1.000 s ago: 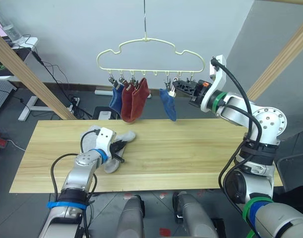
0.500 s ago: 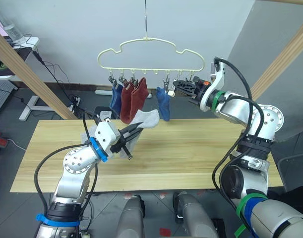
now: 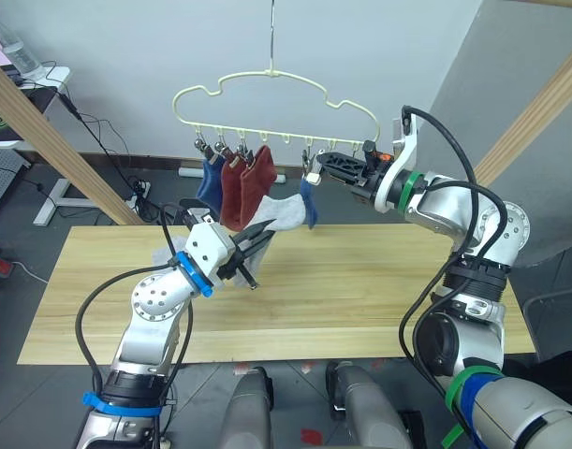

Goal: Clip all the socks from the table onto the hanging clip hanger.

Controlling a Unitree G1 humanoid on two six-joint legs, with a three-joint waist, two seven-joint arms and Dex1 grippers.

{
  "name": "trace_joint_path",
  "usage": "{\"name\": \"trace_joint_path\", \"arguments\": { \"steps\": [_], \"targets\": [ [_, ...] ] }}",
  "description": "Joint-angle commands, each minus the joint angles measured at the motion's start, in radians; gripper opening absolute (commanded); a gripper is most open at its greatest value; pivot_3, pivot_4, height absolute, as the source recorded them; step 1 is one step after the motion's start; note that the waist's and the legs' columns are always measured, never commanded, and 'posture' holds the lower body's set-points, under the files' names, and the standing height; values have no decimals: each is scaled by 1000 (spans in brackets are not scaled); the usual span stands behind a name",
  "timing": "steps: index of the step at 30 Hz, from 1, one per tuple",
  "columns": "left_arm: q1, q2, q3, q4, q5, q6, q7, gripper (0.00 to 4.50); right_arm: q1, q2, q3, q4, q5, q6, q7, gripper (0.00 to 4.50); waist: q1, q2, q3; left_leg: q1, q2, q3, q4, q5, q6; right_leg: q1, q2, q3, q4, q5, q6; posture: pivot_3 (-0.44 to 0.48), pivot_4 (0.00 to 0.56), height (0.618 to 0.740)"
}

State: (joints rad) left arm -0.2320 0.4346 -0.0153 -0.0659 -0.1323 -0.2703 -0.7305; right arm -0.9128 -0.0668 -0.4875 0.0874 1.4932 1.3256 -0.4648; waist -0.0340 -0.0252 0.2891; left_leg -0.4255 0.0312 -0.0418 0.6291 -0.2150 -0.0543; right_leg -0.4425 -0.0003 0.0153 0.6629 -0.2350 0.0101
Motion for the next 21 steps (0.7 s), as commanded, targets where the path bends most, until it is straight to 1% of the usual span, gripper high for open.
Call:
{"name": "trace_joint_path", "arguments": {
  "steps": [1, 14, 21],
  "targets": [
    [-19, -7, -9, 4, -1, -34, 9, 32, 10, -21, 47, -50, 86, -30, -17, 222, 0, 0, 0, 0, 0, 0, 0, 0, 0, 0, 0, 0, 0, 0, 0, 0, 291, 740],
    [-82, -7, -14, 45, -10, -44, 7, 32, 50, -100, 182, -70, 205, -157, -59, 222, -1, 0, 0, 0, 0, 0, 0, 0, 0, 0, 0, 0, 0, 0, 0, -6, 297, 740],
    [-88, -10, -22, 42, -9, -40, 8, 32, 64, -137, 230, -71, 241, -201, -54, 222, -1, 0, 0, -1, 0, 0, 0, 0, 0, 0, 0, 0, 0, 0, 0, -6, 299, 740]
  ]
}}
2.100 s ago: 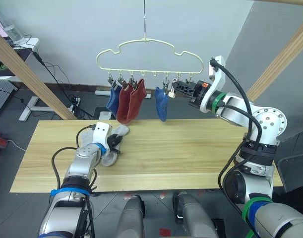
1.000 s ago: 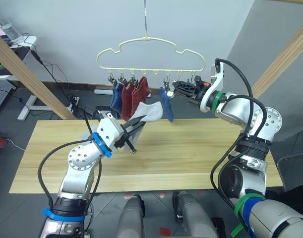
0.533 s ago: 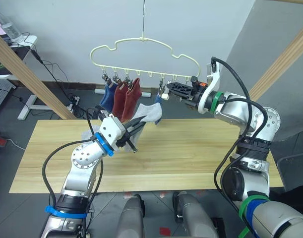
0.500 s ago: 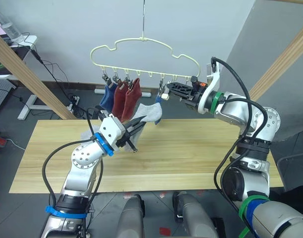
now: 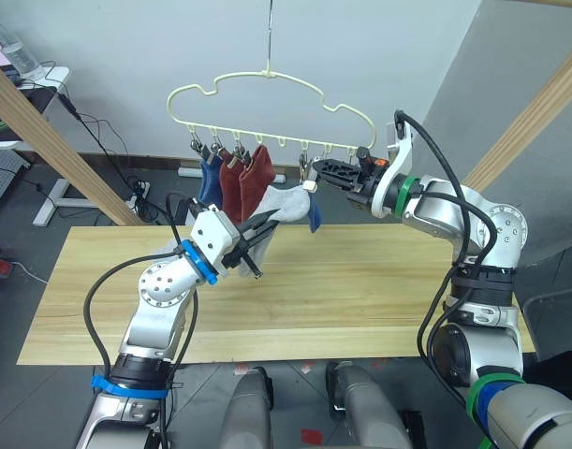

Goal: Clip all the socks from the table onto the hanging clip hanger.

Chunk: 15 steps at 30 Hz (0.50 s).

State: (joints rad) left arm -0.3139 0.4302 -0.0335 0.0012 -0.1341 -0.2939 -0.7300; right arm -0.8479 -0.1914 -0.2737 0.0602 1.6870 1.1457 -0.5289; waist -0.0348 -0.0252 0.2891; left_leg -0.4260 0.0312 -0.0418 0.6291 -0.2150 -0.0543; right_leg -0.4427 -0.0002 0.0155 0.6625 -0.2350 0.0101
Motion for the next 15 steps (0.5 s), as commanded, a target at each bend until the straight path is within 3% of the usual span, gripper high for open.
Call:
{"name": "trace_joint_path", "arguments": {
  "steps": [1, 15],
  "targets": [
    [-7, -6, -4, -27, -7, -14, 9, 32, 0, -17, 22, -43, 50, -26, 11, 222, 0, 0, 0, 0, 0, 0, 0, 0, 0, 0, 0, 0, 0, 0, 0, -6, 299, 740],
    [-29, -18, -15, -33, 4, -3, 22, 32, 10, -45, 91, -56, 91, -75, 11, 222, 0, 0, 0, 0, 0, 0, 0, 0, 0, 0, 0, 0, 0, 0, 0, -2, 300, 740]
  ]
}}
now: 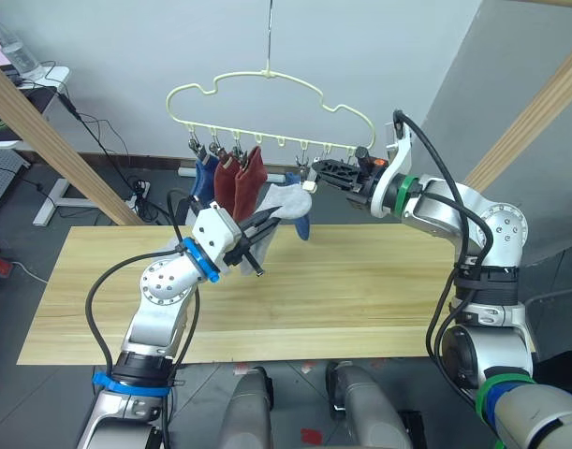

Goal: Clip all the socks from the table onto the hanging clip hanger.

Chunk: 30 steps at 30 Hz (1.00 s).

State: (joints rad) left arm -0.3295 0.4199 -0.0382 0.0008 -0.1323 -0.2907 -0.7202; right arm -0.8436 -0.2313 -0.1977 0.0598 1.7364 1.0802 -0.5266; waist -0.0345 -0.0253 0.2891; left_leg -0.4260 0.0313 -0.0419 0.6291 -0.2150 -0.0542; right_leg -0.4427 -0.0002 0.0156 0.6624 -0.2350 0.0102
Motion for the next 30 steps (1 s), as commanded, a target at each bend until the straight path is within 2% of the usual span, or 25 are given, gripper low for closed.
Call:
{"name": "trace_joint_path", "arguments": {
  "steps": [1, 9, 11, 12, 21, 22, 28, 30],
  "targets": [
    [-16, -8, -11, -30, 4, -6, 14, 32, 8, -6, 21, -57, 45, -12, 9, 222, 0, 0, 0, 0, 0, 0, 0, 0, 0, 0, 0, 0, 0, 0, 0, 0, 300, 740],
    [-14, -5, -19, -33, 9, -3, 24, 32, 12, -16, 45, -59, 68, -27, 16, 222, 0, 0, 0, 0, 0, 0, 0, 0, 0, 0, 0, 0, 0, 0, 0, 7, 299, 740],
    [-10, -1, -18, -36, 8, -2, 21, 0, 11, -21, 49, -59, 67, -29, 23, 935, 1, 0, 0, 0, 0, 0, 0, 0, 0, 0, 0, 0, 0, 0, 0, 10, 298, 740],
    [-9, 0, -17, -37, 8, -1, 20, 0, 10, -23, 51, -59, 69, -30, 25, 1081, 1, 0, 0, 0, 0, 0, 0, 0, 0, 0, 0, 0, 0, 0, 0, 10, 298, 740],
    [-15, 0, -18, -38, 9, 4, 18, 0, 9, -30, 62, -56, 88, -49, 25, 4276, 1, 0, 0, 0, 0, 0, 0, 0, 0, 0, 0, 0, 0, 0, 0, 18, 291, 740],
    [-15, -2, -20, -40, 10, 8, 19, 0, 11, -35, 60, -55, 90, -48, 26, 4469, 1, 0, 0, 0, 0, 0, 0, 0, 0, 0, 0, 0, 0, 0, 0, 18, 291, 740],
    [-19, -10, -27, -43, 15, 18, 25, 0, 54, -114, 57, -93, 108, -30, 33, 4469, 3, 0, 0, -1, 0, 0, 0, 0, 0, 0, 0, 0, 0, 0, 0, 9, 287, 740],
    [-28, -16, -33, -34, 18, 18, 27, 0, 96, -182, 70, -147, 90, 7, 55, 4469, 5, 0, 0, -1, 0, 0, 0, 0, 0, 0, 0, 0, 0, 0, 0, 5, 288, 740]
  ]
}}
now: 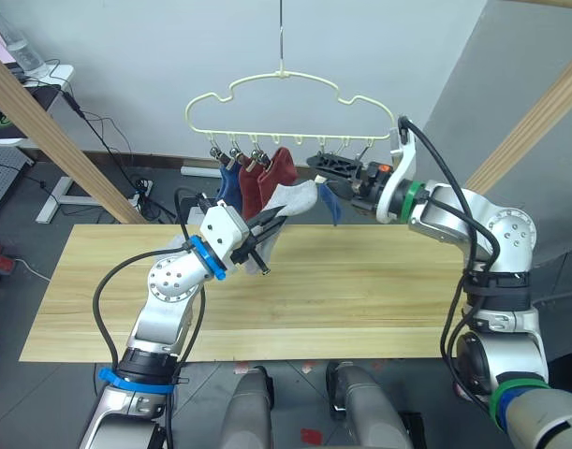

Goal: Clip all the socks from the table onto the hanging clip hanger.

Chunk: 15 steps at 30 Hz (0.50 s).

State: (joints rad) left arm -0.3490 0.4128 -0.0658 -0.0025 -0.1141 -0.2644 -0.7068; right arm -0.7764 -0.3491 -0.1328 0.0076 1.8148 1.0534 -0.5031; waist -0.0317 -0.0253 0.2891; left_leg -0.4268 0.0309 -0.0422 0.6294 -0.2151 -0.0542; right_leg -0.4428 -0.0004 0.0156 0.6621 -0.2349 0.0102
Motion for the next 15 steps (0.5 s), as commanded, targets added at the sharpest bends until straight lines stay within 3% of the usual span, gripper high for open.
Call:
{"name": "trace_joint_path", "arguments": {
  "steps": [1, 7, 11, 15],
  "targets": [
    [-10, -10, -6, -29, 1, -8, 13, 247, 41, -84, 12, -112, 8, 40, 38, 4493, 3, 0, 0, 0, 0, -1, 0, 0, 0, 0, 0, 0, 0, 0, 0, -1, 285, 740],
    [-24, -28, -12, -28, -40, 50, -6, 1854, 96, -177, 43, -229, -114, 30, 97, 4500, -3, 0, 0, 0, 0, -1, 0, 0, 0, 0, 0, 0, 0, 0, 0, -14, 283, 740],
    [-21, -28, -9, -38, -51, 80, -8, 3000, 127, -211, 73, -304, -315, -1, 179, 4500, -3, 0, 0, 0, 0, -1, 1, 0, 0, 0, 1, 0, 1, 0, 0, -18, 282, 740],
    [12, 6, 11, -86, -92, 118, -39, 4171, 167, -290, 215, -425, -710, -116, 308, 4500, -2, 0, 0, 0, 0, 0, 1, 0, 0, 0, 1, 0, 0, 0, 0, -17, 283, 740]
  ]
}}
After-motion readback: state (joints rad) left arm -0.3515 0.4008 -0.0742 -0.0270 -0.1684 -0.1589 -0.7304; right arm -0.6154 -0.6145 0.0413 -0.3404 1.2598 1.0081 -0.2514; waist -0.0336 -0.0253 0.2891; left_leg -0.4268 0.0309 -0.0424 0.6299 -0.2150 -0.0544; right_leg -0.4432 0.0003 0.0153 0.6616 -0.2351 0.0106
